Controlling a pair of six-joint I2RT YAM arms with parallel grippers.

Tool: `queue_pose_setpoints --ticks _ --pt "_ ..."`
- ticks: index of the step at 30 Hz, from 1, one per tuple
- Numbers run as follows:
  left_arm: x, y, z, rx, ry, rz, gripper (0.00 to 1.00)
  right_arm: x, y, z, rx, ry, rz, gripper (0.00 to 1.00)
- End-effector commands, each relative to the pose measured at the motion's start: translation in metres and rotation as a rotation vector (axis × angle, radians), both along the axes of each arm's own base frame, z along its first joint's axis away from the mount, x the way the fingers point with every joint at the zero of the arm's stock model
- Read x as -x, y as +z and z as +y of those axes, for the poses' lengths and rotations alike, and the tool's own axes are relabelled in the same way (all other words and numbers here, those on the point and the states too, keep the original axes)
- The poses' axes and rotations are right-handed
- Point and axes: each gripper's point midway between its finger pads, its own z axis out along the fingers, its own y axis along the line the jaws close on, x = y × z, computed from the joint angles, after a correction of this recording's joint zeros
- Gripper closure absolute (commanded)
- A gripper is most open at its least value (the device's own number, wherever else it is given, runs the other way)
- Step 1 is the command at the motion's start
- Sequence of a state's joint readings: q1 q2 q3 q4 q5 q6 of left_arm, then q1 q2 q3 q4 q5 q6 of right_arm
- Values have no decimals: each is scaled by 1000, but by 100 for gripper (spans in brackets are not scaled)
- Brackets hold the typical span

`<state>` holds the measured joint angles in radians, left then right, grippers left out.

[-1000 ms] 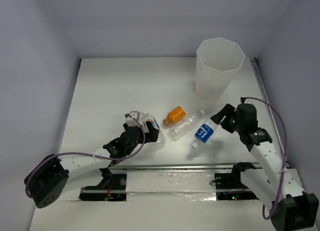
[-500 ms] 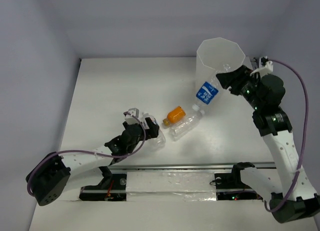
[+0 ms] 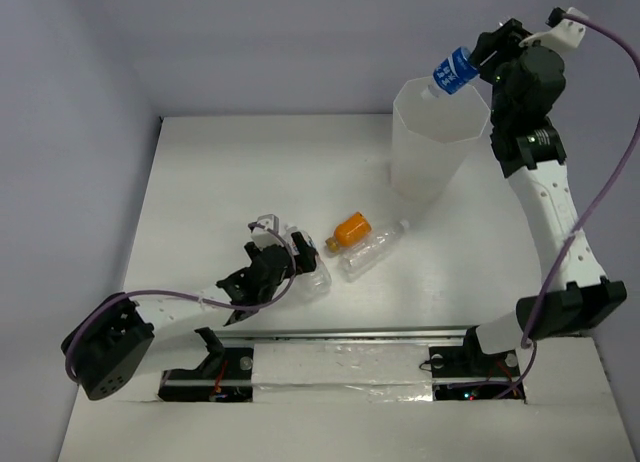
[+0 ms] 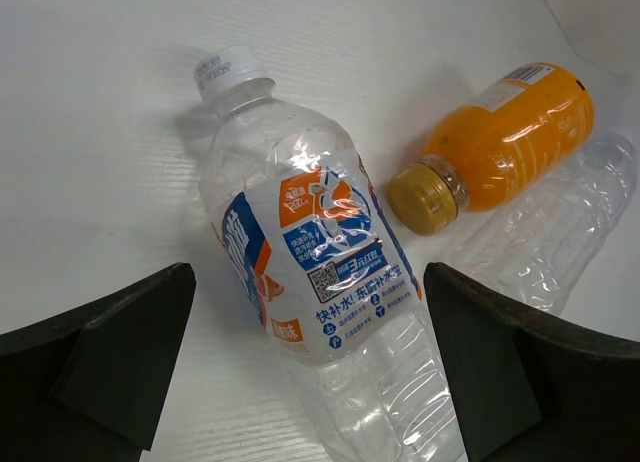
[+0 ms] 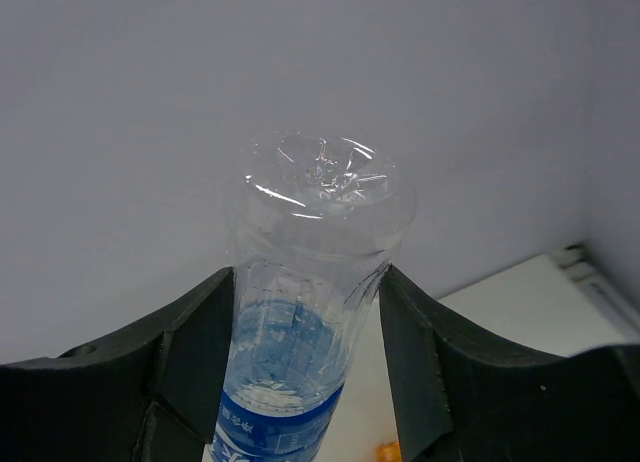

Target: Put the plastic bottles in the bin

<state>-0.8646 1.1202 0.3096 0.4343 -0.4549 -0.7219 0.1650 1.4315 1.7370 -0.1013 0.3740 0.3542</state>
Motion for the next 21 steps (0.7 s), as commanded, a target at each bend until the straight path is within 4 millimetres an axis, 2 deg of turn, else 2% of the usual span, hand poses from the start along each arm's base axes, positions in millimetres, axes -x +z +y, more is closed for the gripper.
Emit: queue_pose_setpoints --ticks 1,3,5,8,11,12,13,14,15,18,21 --pt "-12 21 -7 20 18 -52 1 -13 8 -40 73 -260 4 57" --pt "-13 20 -7 11 20 -52 1 -31 -2 -43 114 -303 50 57" --pt "-13 19 -6 -2 25 -51 1 -40 -13 -45 133 -325 85 57" --pt "-15 17 -6 -9 31 -51 1 -54 -33 -39 159 -293 128 54" --pt "-16 11 -7 -28 31 -35 1 -63 -54 -30 161 -243 170 48" --pt "-17 12 -8 -27 34 -36 1 -64 -58 -27 155 -225 175 41" --pt "-18 12 -7 -28 40 -38 1 -64 -64 -24 156 -209 186 36" --pt "-19 12 -7 -30 46 -38 1 -61 -61 -21 149 -185 176 32" --pt "-20 11 -7 -31 49 -38 1 -58 -61 -19 136 -174 170 24" --pt "-24 14 -6 -35 72 -47 1 -46 -53 -13 105 -125 141 14" --pt "-26 16 -8 -26 74 -50 1 -28 -46 0 82 -61 117 12"
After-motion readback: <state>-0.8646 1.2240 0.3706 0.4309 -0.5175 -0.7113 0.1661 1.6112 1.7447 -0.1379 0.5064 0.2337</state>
